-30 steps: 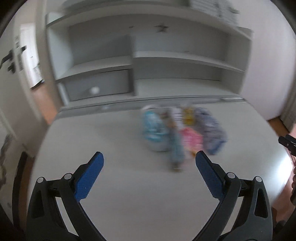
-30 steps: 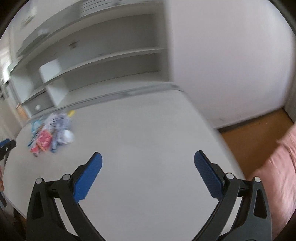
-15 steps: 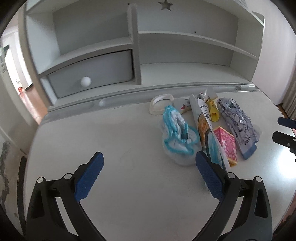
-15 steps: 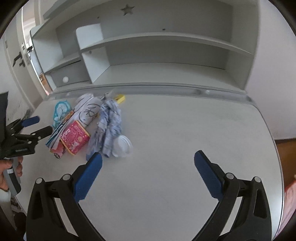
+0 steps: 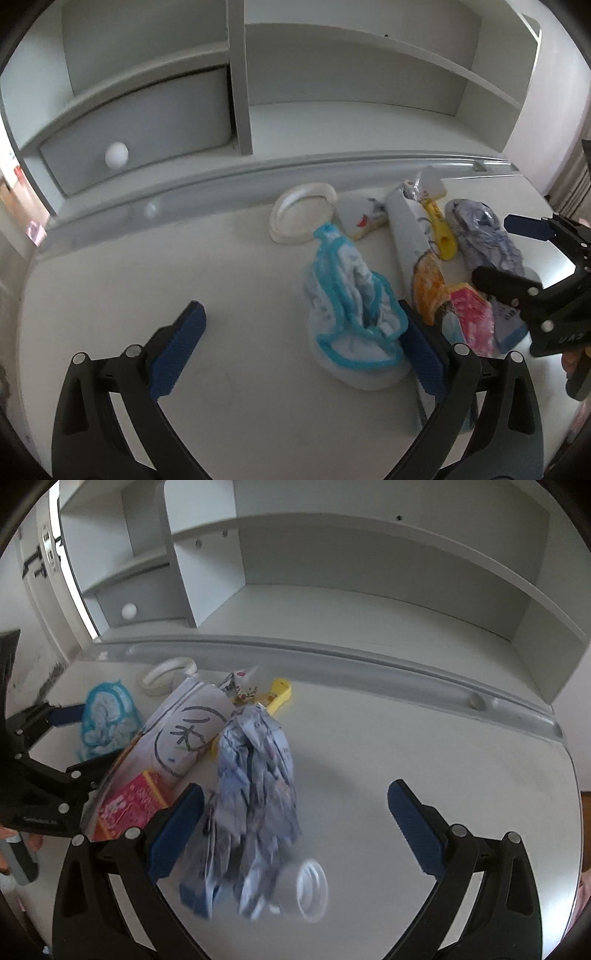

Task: Collect trash
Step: 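Grasp the blue-trimmed bag with the left gripper while the right grasps the crumpled blue-white wrapper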

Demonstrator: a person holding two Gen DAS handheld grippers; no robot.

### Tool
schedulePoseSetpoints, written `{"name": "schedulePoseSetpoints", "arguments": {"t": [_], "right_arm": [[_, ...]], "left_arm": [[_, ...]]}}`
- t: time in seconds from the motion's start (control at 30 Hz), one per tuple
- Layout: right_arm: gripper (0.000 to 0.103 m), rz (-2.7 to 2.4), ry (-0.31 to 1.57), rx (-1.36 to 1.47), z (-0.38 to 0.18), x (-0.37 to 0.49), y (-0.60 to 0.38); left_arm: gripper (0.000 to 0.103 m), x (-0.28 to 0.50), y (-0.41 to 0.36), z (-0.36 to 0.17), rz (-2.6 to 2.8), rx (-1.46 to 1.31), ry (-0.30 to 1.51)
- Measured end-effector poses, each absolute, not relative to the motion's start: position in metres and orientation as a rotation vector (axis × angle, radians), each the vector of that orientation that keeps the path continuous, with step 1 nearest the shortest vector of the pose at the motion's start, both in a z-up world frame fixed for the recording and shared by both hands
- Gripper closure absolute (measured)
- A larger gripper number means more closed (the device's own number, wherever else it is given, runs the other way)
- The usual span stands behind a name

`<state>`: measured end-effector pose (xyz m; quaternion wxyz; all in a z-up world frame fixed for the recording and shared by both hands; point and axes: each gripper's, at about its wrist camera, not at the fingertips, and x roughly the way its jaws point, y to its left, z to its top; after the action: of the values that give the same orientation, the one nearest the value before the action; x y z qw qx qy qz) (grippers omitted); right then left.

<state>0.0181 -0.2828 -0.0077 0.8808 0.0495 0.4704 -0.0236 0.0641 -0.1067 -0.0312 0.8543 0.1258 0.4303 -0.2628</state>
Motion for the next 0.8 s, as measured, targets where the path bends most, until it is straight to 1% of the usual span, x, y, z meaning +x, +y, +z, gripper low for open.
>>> {"name": "schedulePoseSetpoints", "arguments": {"t": [0.2, 0.23, 0.27, 0.3, 0.33, 0.4, 0.67, 0.8], "right_arm": [[0.007, -0.017, 0.979, 0.122, -0.013, 0.022, -0.281], [0.016, -0.005, 0.968, 0.121, -0.013, 0.021, -0.281], [0.024, 0.000, 0.960, 0.111, -0.012, 0.021, -0.280], [0.053, 0.001, 0.953, 0.091, -0.010, 0.021, -0.278], [0.067, 0.016, 0.946, 0.078, -0.008, 0.021, -0.275], [0.068, 0.058, 0.936, 0.136, -0.003, 0.023, -0.277], [0.068, 0.021, 0.765, 0.122, 0.054, -0.005, -0.282], [0.068, 0.030, 0.774, 0.132, 0.053, -0.018, -0.281]], "left_arm": [[0.007, 0.063, -0.107, -0.034, -0.556, 0.289, 0.904], [0.010, 0.061, -0.107, -0.033, -0.568, 0.287, 0.898], [0.031, 0.059, -0.107, -0.031, -0.591, 0.286, 0.884], [0.072, 0.058, -0.108, -0.029, -0.618, 0.284, 0.863], [0.083, 0.057, -0.109, -0.028, -0.639, 0.264, 0.869], [0.087, 0.055, -0.108, -0.024, -0.650, 0.235, 0.873], [0.087, 0.036, -0.090, 0.023, -0.612, 0.204, 0.755], [0.087, 0.026, -0.090, 0.026, -0.613, 0.203, 0.764]]}}
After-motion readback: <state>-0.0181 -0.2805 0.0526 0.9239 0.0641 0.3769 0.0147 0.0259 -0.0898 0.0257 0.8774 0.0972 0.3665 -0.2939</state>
